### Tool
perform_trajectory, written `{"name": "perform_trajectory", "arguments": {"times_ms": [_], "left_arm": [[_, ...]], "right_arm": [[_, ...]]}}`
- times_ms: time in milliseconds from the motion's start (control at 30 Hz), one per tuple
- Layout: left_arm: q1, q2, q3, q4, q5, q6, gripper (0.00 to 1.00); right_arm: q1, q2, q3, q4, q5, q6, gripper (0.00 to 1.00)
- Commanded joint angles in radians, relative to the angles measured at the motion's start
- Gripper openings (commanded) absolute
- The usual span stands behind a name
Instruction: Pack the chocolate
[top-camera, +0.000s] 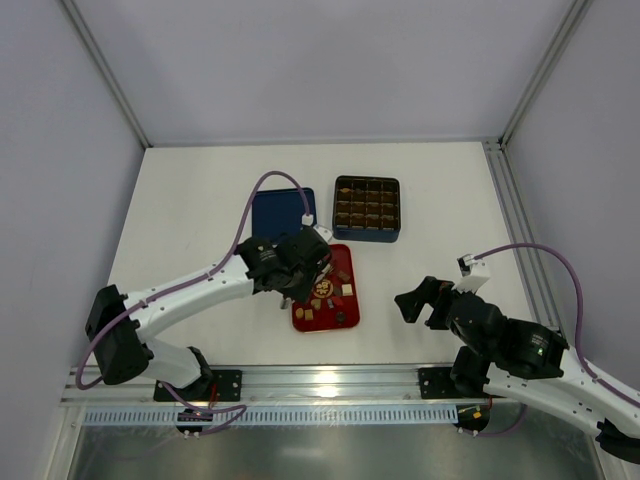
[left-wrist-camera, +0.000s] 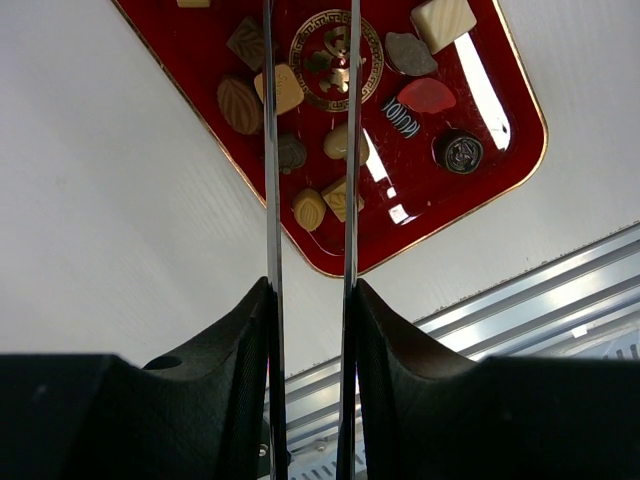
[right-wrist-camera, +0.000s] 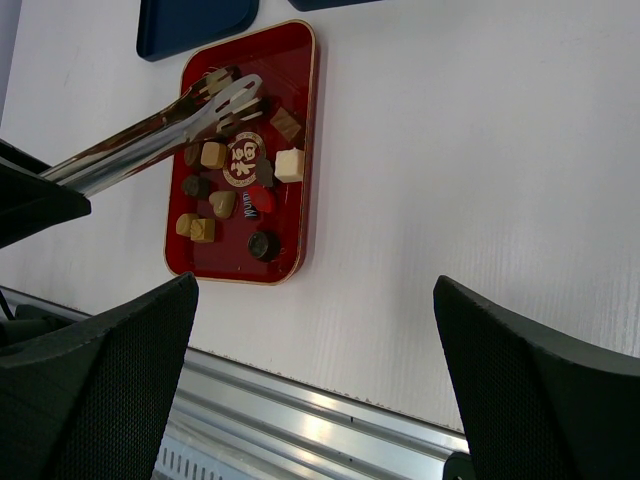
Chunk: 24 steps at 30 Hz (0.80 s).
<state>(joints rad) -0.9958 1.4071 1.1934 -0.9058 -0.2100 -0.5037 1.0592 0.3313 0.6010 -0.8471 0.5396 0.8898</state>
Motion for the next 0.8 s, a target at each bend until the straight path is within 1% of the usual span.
{"name": "perform_trajectory", "arguments": {"times_ms": [0,167,400,633,767], "left_arm": [[-0.006,-0.026,0.044,-0.011,-0.028,0.013,0.31],[-0.006,-0.043,0.074,-0.021,-0.031,0.008,0.31],[-0.006,-0.01,0.19,-0.047,-0.052,0.025,0.31],[0.006,0.127,0.415,-0.065,-0.115,0.076,0.32],[0.04,0.272,0.592,-0.045,-0.127,0.112,0.32]], "right_arm": [[0.005,-0.014,0.003,0.011,0.029,0.009,1.0],[0.005,-0.014,0.003,0.013,0.03,0.008,1.0],[0.005,-0.012,0.006,0.019,0.03,0.005,1.0],[0.005,-0.011,0.04,0.002,0.033,-0.005,1.0],[0.005,-0.012,0.085,-0.035,0.042,-0.012,1.0]]}}
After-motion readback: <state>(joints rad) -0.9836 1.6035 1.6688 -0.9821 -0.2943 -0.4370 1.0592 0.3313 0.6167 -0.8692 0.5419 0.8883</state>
